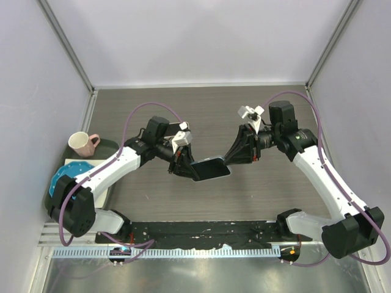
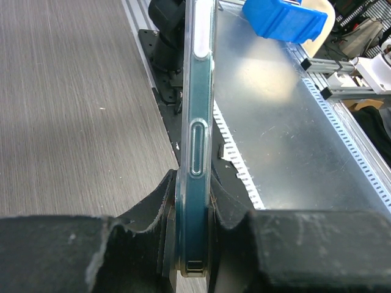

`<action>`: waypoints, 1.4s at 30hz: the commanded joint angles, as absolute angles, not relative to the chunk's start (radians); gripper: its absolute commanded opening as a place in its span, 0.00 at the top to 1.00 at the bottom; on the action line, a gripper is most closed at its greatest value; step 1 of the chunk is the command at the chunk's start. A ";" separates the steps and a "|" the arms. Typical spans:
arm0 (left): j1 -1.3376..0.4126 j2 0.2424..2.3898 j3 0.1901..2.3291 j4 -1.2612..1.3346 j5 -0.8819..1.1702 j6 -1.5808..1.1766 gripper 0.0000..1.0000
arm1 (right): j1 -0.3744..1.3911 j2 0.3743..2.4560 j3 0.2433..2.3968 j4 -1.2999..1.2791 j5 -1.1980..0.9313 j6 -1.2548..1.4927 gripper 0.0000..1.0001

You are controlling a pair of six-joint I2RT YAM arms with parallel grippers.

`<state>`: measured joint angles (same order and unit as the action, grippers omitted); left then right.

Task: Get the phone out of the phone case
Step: Remove the phone case from the phone.

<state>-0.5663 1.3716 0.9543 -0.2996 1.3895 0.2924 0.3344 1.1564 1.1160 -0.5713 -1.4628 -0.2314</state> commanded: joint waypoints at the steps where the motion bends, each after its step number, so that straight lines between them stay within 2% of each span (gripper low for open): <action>1: -0.588 1.353 1.005 -0.281 1.397 0.293 1.00 | 0.344 1.152 1.146 -0.479 -1.467 -0.200 0.88; 9: -0.588 1.336 1.017 -0.343 1.417 0.336 1.00 | 0.321 1.218 1.178 -0.515 -1.537 -0.190 0.99; 14: -0.588 1.321 1.060 -0.457 1.427 0.454 1.00 | 0.316 1.198 1.173 -0.508 -1.537 -0.181 0.99; 19: -0.588 1.299 1.137 -0.734 1.460 0.667 1.00 | 0.302 1.195 1.141 -0.473 -1.537 -0.157 0.99; 21: -0.588 1.292 1.195 -0.909 1.483 0.825 1.00 | 0.302 1.192 1.100 -0.378 -1.536 -0.088 0.99; 26: -0.588 1.266 1.253 -1.077 1.538 0.954 1.00 | 0.264 1.218 1.098 -0.351 -1.536 -0.080 0.99; 39: -0.588 1.279 1.249 -1.114 1.588 1.015 1.00 | 0.242 1.255 1.138 -0.437 -1.476 -0.159 0.99; 42: -0.589 1.290 1.241 -1.100 1.606 1.005 1.00 | 0.290 1.230 1.134 -0.431 -1.318 -0.161 0.99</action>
